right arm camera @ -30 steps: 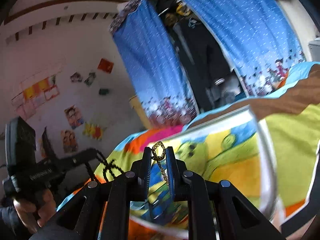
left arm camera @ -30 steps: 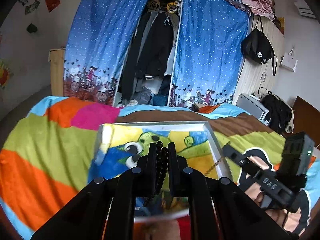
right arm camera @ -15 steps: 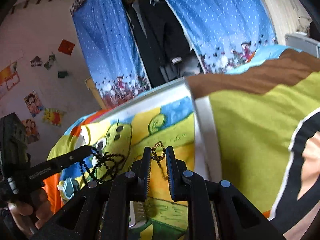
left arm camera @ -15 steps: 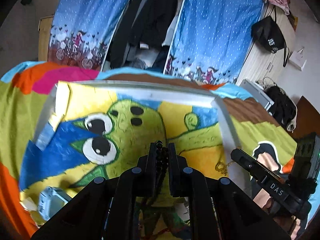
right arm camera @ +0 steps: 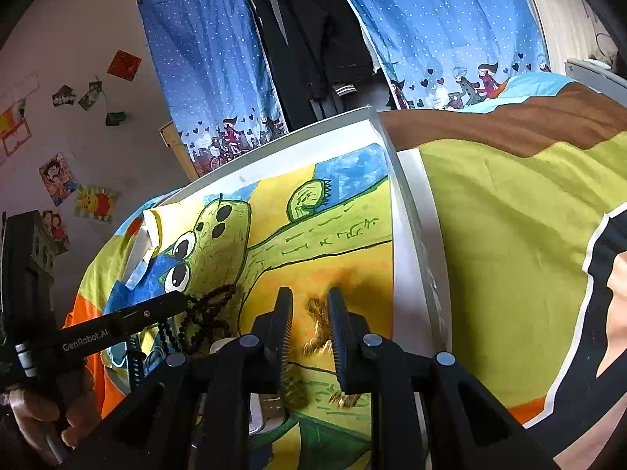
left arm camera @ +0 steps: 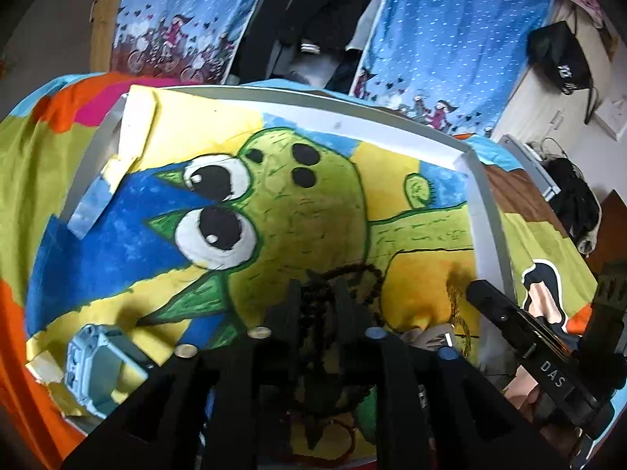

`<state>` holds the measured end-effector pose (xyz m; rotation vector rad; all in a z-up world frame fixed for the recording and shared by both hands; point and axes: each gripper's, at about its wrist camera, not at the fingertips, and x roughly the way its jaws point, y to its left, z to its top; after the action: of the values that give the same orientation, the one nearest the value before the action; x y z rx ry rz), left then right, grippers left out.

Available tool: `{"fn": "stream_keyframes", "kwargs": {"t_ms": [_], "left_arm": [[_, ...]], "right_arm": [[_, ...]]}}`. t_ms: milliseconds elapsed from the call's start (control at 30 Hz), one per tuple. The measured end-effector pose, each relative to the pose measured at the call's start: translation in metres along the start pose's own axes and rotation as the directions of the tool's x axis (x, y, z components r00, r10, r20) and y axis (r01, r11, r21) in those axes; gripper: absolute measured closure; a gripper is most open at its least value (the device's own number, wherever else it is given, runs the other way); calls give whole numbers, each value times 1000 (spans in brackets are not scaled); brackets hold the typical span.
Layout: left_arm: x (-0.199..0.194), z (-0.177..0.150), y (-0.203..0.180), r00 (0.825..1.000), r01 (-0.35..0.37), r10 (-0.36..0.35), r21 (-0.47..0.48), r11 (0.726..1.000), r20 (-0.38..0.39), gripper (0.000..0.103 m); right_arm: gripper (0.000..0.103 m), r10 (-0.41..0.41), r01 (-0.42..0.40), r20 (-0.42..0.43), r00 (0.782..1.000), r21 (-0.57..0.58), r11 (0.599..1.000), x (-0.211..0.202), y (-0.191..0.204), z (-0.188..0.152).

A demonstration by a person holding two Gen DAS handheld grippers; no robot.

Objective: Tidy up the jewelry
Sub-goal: 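Lower the chain and necklace into the white tray and open both tools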

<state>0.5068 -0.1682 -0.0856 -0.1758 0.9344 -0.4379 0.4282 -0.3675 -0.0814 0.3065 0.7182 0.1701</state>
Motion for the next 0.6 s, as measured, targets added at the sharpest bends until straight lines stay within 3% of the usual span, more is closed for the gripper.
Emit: {"fn": "stream_keyframes", "kwargs": {"t_ms": [67,133,167,267,300,367,433,600], "left_arm": [[-7,0,2,1000,-4,4,-12,1000,11,61],[-16,1,2,999,-14,14,-23,1000,28,53],[-21,2,2,999,-20,21,-29,999,33,48],[-41,5,4,997,-38,41,-62,997,59,47],[-48,6,4,997,-40,45,-71,997,66,47],[-67,8,3,993,-58,66,-89,994,96,33],[-92,7,1,985,-74,89,-101,992,150,18],[-150,-1,-15,953,-113,129,-70,991,276,6]], "right_arm": [[75,3,-3,2,1000,-11,1000,-3,2,1],[61,-18,18,16,1000,-31,999,-8,7,1],[60,-19,20,24,1000,-37,999,-11,8,2],[60,-20,23,50,999,-46,999,-22,13,5],[55,-27,31,63,998,-53,998,-28,16,6],[41,-38,46,101,994,-73,996,-42,22,8],[32,-34,46,138,990,-86,995,-56,28,9],[16,-9,39,235,972,-121,992,-100,50,12]]}}
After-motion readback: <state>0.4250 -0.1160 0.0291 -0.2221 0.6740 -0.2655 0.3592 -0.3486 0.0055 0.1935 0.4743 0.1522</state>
